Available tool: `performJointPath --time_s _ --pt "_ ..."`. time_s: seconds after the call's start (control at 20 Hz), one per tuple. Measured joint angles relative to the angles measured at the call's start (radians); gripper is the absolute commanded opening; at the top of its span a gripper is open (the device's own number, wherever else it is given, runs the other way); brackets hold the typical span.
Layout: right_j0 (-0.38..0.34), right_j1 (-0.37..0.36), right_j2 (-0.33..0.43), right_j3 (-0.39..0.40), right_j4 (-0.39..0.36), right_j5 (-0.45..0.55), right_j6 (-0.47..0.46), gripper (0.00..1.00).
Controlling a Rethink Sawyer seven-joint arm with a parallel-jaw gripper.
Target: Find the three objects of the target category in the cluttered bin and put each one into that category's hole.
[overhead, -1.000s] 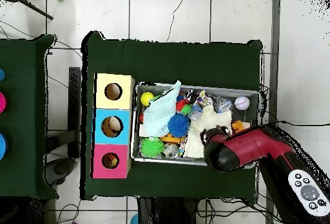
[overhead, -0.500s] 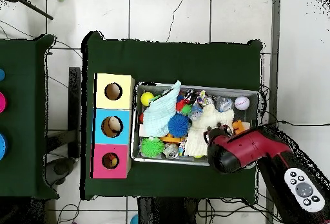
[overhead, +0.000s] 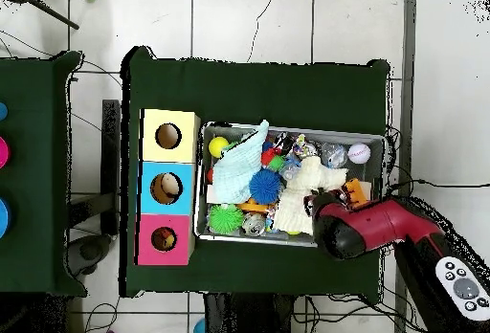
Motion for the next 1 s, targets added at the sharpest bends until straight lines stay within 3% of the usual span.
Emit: performJointPath --time_s 0.3,0.5,0.85,1.0 --pt "-0.033 -0.017 0.03 0.037 0.16 0.002 0.0 0.0" --pt "-0.065 -0.042 0.087 0.096 0.332 0.002 0.0 0.0" --pt "-0.046 -0.076 0.135 0.171 0.498 0.001 0.0 0.0" --pt "-0.029 -0.089 0.136 0.191 0.528 -0.006 0.0 0.0"
